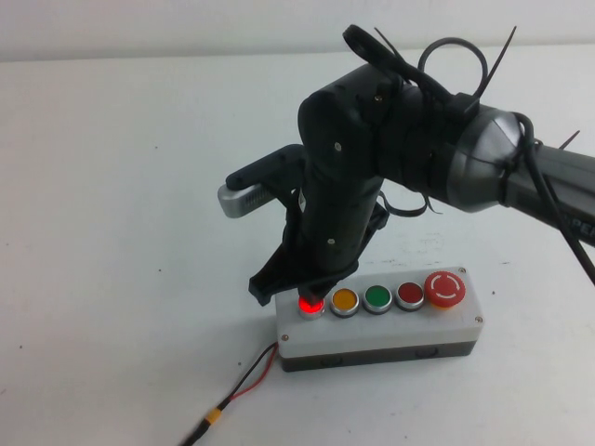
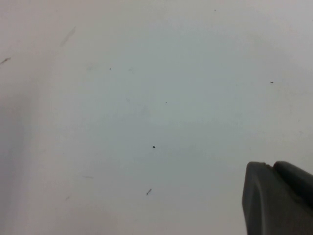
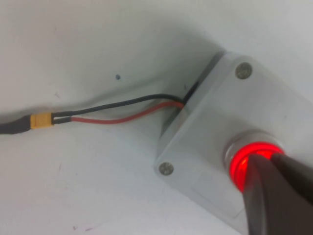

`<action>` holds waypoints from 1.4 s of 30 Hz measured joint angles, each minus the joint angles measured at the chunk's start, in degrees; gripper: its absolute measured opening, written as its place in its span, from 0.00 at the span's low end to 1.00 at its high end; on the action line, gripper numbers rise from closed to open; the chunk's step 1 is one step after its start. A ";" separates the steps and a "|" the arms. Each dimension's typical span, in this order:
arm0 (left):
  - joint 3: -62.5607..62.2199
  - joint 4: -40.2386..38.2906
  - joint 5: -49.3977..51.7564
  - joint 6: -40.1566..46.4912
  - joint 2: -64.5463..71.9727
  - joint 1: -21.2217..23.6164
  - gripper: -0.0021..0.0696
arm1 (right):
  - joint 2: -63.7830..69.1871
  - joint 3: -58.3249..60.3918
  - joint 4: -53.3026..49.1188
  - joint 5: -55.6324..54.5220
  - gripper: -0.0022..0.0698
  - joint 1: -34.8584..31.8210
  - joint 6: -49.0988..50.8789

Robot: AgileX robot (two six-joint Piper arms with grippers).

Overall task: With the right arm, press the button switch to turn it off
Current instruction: Press the button to turn off

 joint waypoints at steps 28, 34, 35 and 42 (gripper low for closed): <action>0.00 0.00 0.00 0.00 0.00 0.00 0.03 | 0.82 0.66 -0.01 -0.20 0.01 -0.43 1.52; 0.00 0.00 0.00 0.00 0.00 0.00 0.03 | 0.61 0.96 0.24 -0.85 0.01 -0.53 1.52; 0.00 0.00 0.00 0.00 0.00 0.00 0.03 | 0.48 0.96 0.24 -0.85 0.01 -0.53 1.52; 0.00 0.00 0.00 0.00 0.00 0.00 0.03 | -3.23 1.29 0.37 -0.06 0.01 -0.53 1.52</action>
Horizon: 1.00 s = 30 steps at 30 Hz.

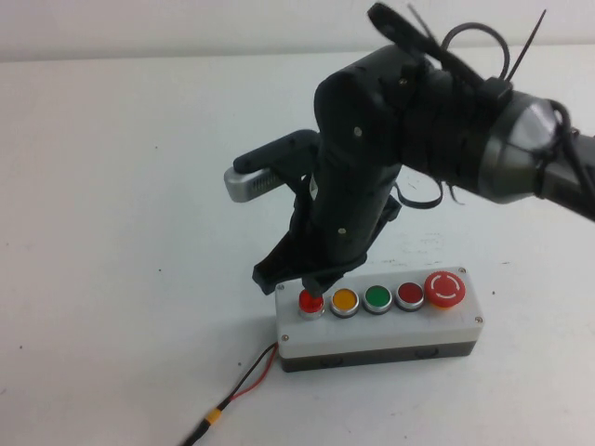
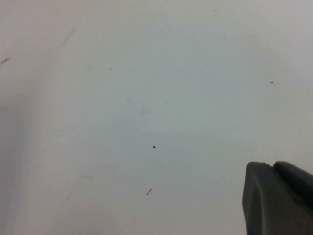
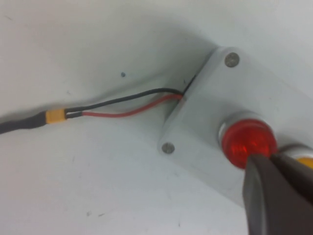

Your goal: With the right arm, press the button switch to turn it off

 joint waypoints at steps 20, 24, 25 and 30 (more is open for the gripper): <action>0.00 0.00 0.00 0.00 0.00 0.00 0.03 | -45.88 28.57 -1.56 -0.54 0.01 0.00 0.21; 0.00 0.00 0.00 0.00 0.00 0.00 0.03 | -58.74 37.79 -1.65 -0.77 0.01 0.00 0.21; 0.00 0.00 0.00 0.00 0.00 0.00 0.03 | -62.03 39.50 -1.65 -0.77 0.01 0.00 0.21; 0.00 0.00 0.00 0.00 0.00 0.00 0.03 | -78.27 47.21 -2.57 -2.02 0.01 0.00 0.21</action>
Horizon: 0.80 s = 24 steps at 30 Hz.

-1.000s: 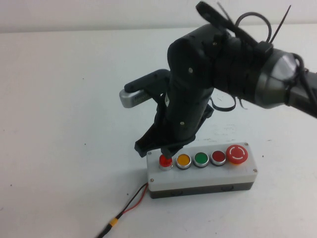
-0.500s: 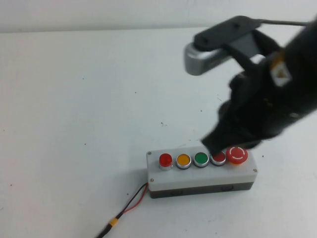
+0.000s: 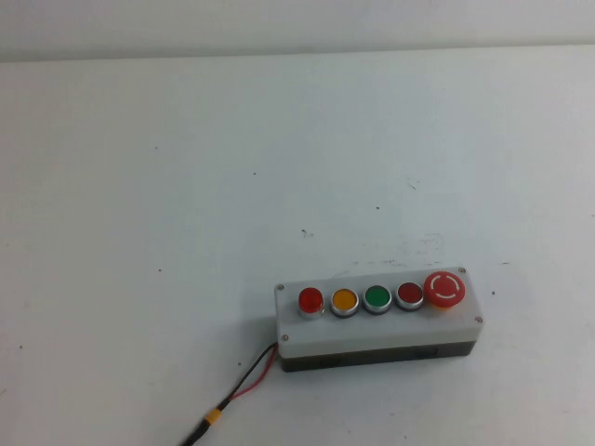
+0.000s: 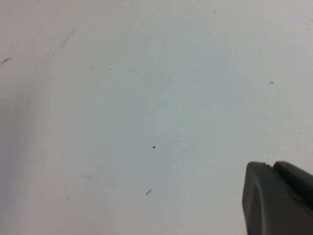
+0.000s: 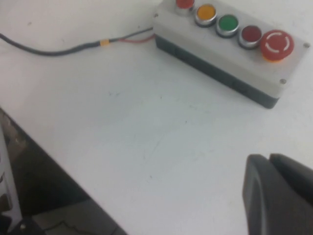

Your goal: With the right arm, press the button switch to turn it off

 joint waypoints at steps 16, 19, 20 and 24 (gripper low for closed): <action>0.00 0.00 0.00 0.00 0.00 0.00 0.03 | -27.23 35.28 -6.64 -32.52 0.01 -13.98 0.00; 0.00 0.00 0.00 0.00 0.00 0.00 0.03 | -27.18 39.60 -6.64 -38.60 0.01 -22.80 0.00; 0.00 0.00 0.00 0.00 0.00 0.00 0.03 | -27.18 40.97 -6.64 -40.34 0.01 -25.82 0.00; 0.00 0.00 0.00 0.00 0.00 0.00 0.03 | -27.33 45.54 -6.43 -48.32 0.01 -35.44 0.00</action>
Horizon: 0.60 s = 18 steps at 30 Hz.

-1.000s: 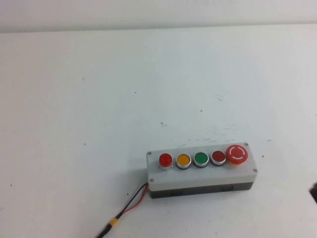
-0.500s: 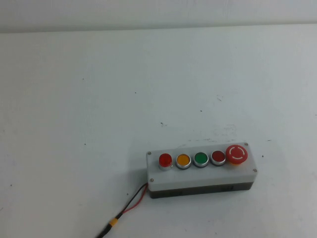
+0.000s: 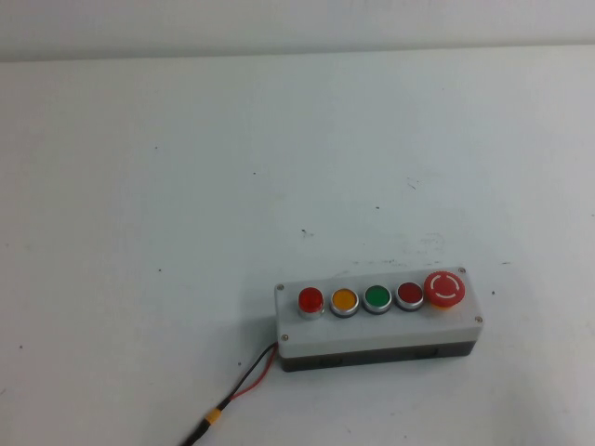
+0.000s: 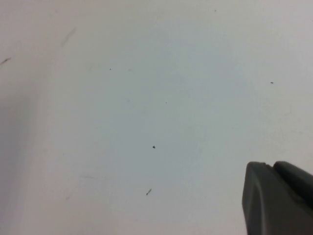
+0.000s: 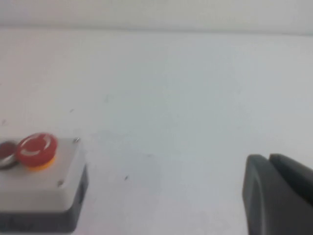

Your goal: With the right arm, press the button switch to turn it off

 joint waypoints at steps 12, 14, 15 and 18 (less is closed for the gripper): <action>0.00 0.00 0.00 0.00 0.00 0.00 0.03 | -6.19 9.53 1.29 -14.54 0.01 -8.90 0.00; 0.00 0.00 0.00 0.00 0.00 0.00 0.03 | -6.19 9.75 1.54 -15.49 0.01 -8.90 0.00; 0.00 0.00 0.00 0.00 0.00 0.00 0.03 | -6.19 9.75 1.63 -16.17 0.01 -8.90 0.00; 0.00 0.00 0.00 0.00 0.00 0.00 0.03 | -6.28 9.75 1.81 -17.40 0.01 -8.90 0.00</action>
